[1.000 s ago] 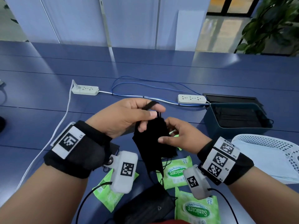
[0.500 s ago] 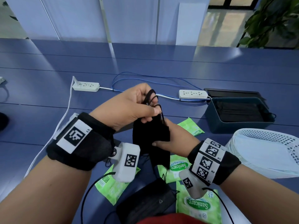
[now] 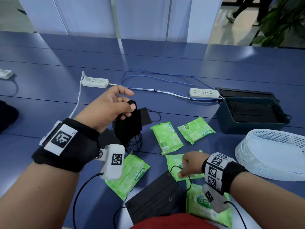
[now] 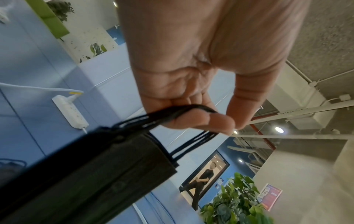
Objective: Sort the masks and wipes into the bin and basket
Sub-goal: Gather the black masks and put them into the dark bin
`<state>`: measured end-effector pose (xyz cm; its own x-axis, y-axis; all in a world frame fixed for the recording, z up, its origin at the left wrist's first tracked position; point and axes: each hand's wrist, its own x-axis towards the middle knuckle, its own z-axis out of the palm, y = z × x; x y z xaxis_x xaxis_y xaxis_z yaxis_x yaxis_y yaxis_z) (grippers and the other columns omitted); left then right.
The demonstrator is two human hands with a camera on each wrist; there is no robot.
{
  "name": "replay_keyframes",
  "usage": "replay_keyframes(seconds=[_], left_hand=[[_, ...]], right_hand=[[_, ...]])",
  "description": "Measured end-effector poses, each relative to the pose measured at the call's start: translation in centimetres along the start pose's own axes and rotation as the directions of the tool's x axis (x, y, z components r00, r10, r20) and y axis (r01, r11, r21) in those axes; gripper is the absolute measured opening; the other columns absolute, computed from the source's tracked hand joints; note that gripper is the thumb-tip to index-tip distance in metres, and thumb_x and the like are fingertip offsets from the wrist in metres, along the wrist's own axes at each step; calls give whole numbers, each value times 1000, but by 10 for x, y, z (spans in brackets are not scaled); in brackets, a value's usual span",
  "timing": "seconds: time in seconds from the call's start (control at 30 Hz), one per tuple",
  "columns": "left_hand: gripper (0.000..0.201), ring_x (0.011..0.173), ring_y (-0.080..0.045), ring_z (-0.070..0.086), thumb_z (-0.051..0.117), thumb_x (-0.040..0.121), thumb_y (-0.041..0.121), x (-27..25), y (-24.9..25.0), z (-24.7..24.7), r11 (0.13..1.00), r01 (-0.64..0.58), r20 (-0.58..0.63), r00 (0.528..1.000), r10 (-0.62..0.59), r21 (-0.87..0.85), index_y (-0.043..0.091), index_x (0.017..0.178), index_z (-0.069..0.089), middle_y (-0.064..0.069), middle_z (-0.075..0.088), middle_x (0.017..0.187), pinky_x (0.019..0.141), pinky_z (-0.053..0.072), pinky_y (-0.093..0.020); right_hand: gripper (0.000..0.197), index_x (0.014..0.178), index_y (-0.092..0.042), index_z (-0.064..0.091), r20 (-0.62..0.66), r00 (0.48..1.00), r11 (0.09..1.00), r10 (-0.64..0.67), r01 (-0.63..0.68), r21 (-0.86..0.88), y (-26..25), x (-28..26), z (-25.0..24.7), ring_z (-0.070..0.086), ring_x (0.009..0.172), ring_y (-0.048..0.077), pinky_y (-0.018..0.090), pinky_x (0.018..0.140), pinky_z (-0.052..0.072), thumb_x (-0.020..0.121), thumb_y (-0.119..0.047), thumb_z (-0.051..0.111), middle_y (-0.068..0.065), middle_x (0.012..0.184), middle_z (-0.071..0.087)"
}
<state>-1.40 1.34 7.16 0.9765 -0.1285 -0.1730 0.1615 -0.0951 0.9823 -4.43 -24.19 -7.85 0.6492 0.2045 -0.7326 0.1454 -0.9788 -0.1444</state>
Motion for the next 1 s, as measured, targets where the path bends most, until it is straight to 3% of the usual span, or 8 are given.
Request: replay_keyframes(seconds=[0.13, 0.27, 0.43, 0.53, 0.63, 0.73, 0.83, 1.0], left_hand=[[24, 47, -4, 53, 61, 66, 10, -5, -8, -15, 999, 0, 20, 1000, 1, -44, 19, 87, 54, 5, 61, 63, 46, 40, -13], [26, 47, -4, 53, 66, 78, -4, -4, -9, -30, 997, -4, 15, 1000, 5, -80, 18, 87, 55, 1, 65, 72, 47, 40, -13], [23, 48, -5, 54, 52, 90, -4, 3, -17, -39, 998, 34, 38, 999, -32, -58, 18, 86, 55, 6, 66, 64, 49, 43, -15], [20, 49, -6, 54, 51, 91, -2, 6, -20, -36, 997, 65, 102, 993, -60, -44, 17, 87, 55, 4, 66, 64, 49, 44, -15], [15, 51, -5, 55, 51, 92, 3, 7, -17, -29, 997, 79, 179, 981, -73, -24, 17, 89, 55, 0, 64, 69, 49, 44, -14], [18, 58, -7, 56, 63, 84, 7, 6, -13, -25, 997, 71, 316, 947, -67, -1, 18, 95, 55, 0, 63, 72, 52, 44, -14], [39, 59, -9, 52, 61, 67, 10, 6, -9, -24, 999, 36, 463, 886, -34, 5, 19, 104, 53, 0, 59, 70, 55, 42, -18], [59, 61, -16, 50, 68, 54, 6, 12, -6, -29, 1000, 2, 538, 843, -17, 29, 22, 108, 50, -14, 51, 83, 58, 39, -24]], right_hand=[[43, 54, -19, 34, 2, 997, 987, 78, -77, -138, -6, 9, 12, 35, 49, 19, 25, 50, 28, 76, -35, 67, -1, 54, 33], [31, 58, -19, 29, -63, 995, 988, 74, -82, -132, -17, 4, 10, 28, 50, 19, 25, 49, 22, 75, -16, 55, 0, 57, 27], [14, 70, -21, 47, -251, 968, 912, -22, 122, 391, -41, -14, -14, 57, 62, 21, 38, 62, 51, 78, -10, 50, -4, 61, 60], [21, 71, -20, 53, -416, 901, 737, -120, 362, 571, -68, -34, -44, 45, 48, 15, 32, 56, 44, 80, -1, 55, -9, 44, 47], [20, 74, -18, 55, -511, 821, 632, -255, 541, 555, -95, -55, -73, 39, 50, 8, 16, 50, 34, 83, 0, 60, -11, 49, 43], [21, 74, -19, 57, -582, 744, 545, -329, 653, 527, -115, -67, -87, 38, 52, 1, 12, 54, 32, 83, 0, 61, -13, 55, 48], [13, 74, -23, 55, -663, 680, 490, -314, 714, 500, -128, -67, -93, 40, 58, 9, 18, 59, 35, 78, -11, 60, -5, 62, 49], [26, 84, -21, 47, -780, 576, 435, -244, 784, 442, -133, -67, -101, 47, 61, 26, 28, 64, 42, 76, -1, 60, -5, 62, 49]])
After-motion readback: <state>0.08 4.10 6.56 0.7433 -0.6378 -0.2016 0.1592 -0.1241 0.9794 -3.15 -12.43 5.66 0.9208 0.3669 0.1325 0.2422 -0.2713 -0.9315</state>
